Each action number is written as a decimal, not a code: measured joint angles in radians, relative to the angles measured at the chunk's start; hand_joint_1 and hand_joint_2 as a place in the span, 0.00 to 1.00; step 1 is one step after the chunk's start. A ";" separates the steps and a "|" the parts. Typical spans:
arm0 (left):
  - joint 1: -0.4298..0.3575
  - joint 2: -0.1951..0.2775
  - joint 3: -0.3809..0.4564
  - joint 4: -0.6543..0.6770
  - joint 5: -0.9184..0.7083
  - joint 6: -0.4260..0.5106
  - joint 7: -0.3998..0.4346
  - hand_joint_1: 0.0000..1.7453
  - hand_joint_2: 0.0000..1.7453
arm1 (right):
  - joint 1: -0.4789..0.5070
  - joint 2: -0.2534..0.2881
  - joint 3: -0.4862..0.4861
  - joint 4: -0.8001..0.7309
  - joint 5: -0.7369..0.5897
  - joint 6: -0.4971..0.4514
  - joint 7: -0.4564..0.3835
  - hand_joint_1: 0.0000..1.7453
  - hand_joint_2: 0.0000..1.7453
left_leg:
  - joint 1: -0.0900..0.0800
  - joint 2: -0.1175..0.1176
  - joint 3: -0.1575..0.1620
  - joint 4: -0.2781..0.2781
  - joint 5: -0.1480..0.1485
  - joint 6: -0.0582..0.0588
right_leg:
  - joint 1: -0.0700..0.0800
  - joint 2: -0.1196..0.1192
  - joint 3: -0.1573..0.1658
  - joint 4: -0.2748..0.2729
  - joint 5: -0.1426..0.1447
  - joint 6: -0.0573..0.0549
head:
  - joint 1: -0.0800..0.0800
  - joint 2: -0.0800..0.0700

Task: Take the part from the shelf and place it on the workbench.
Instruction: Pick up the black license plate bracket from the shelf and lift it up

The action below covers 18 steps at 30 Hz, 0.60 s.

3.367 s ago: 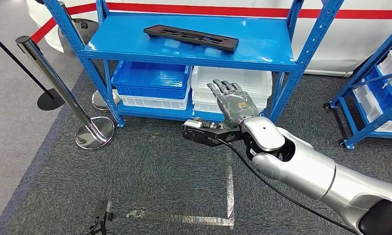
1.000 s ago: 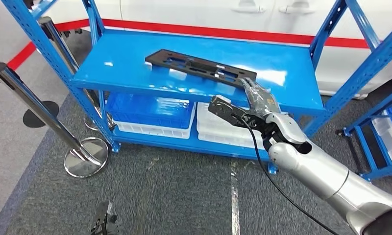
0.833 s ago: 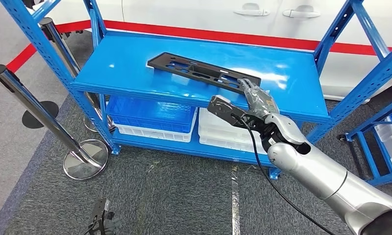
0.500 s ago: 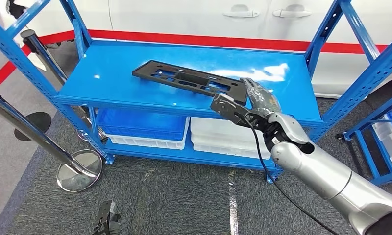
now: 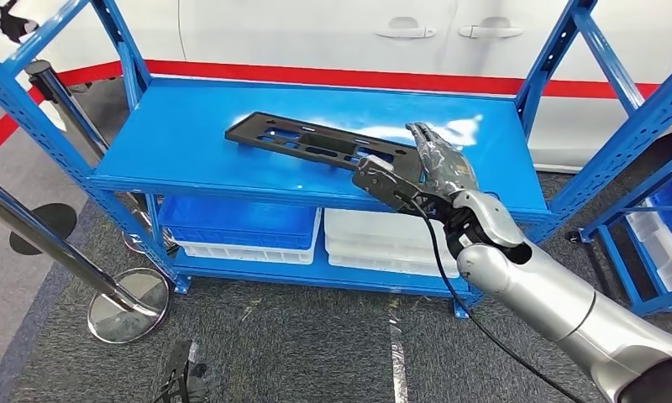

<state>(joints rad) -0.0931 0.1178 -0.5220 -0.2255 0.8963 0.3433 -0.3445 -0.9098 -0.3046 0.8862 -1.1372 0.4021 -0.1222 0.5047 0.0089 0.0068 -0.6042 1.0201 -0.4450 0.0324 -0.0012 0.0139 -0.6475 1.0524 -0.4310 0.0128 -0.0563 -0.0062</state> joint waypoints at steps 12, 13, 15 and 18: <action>-0.009 -0.001 -0.003 0.000 -0.009 0.021 0.014 0.00 0.00 | 0.020 0.011 0.000 -0.001 0.012 0.005 -0.020 0.00 1.00 | -0.006 0.000 -0.005 0.005 -0.001 -0.010 | 0.002 -0.010 0.040 -0.024 -0.008 -0.004 | 0.000 0.000; -0.011 0.000 -0.005 0.000 -0.009 0.026 0.017 0.00 0.00 | 0.020 0.015 0.000 -0.002 0.009 0.009 -0.025 0.00 1.00 | -0.006 0.000 -0.004 0.003 0.001 -0.015 | 0.000 -0.010 0.039 -0.027 -0.005 -0.008 | 0.000 0.000; -0.012 0.000 -0.009 0.000 -0.009 0.033 0.020 0.00 0.00 | 0.019 0.026 0.001 -0.003 0.010 0.018 -0.033 0.00 1.00 | -0.005 -0.001 -0.011 0.017 -0.012 -0.026 | -0.006 -0.009 0.042 -0.035 0.001 -0.018 | -0.001 0.000; -0.013 0.000 -0.017 0.000 -0.009 0.040 0.025 0.00 0.00 | 0.015 0.048 0.008 -0.008 0.020 0.032 -0.035 0.00 1.00 | -0.001 -0.002 -0.081 0.165 -0.091 -0.040 | -0.009 -0.009 0.044 -0.040 0.004 -0.029 | -0.004 0.000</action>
<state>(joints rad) -0.1064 0.1177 -0.5385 -0.2255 0.8877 0.3831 -0.3191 -0.8949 -0.2565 0.8940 -1.1447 0.4222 -0.0901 0.4692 0.0080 0.0046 -0.6852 1.1851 -0.5357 -0.0074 -0.0102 0.0048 -0.6036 1.0128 -0.4270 -0.0166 -0.0599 -0.0062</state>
